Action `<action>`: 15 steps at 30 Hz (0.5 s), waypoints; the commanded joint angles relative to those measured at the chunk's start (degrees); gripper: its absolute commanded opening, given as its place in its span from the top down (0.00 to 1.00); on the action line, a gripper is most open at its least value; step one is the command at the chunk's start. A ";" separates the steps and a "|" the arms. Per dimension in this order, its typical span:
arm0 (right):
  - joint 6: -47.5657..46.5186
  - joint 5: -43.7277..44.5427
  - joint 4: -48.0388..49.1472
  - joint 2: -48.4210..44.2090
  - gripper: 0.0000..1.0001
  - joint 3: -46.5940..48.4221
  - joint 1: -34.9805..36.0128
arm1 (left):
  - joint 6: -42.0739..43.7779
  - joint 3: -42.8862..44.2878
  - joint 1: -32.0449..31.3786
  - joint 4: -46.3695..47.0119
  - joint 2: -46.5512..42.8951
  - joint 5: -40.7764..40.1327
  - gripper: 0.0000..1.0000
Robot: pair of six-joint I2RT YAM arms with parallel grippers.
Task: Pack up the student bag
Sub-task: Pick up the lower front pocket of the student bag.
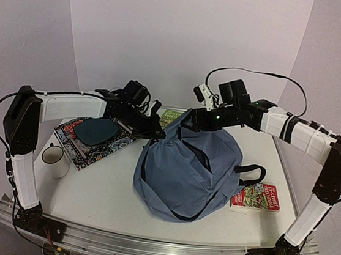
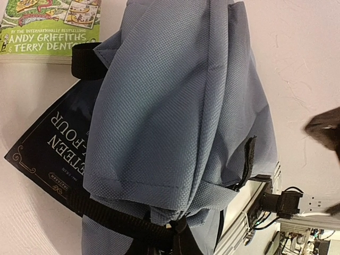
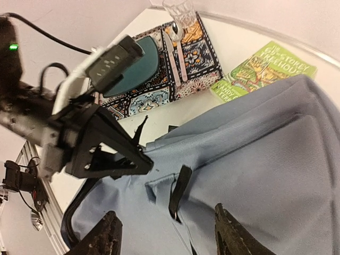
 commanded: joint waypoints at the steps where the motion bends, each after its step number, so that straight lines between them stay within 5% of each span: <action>1: 3.15 -2.48 -1.10 4.77 0.47 4.24 0.45 | -0.23 4.29 0.30 3.19 -1.83 2.63 1.00; 10: 4.34 -4.18 -1.03 10.40 0.60 7.90 0.45 | 0.50 4.63 0.31 3.20 -1.99 3.10 1.00; 15: 3.91 -3.97 -1.05 9.83 0.87 7.60 0.45 | 0.13 3.80 0.34 3.16 -2.61 1.12 1.00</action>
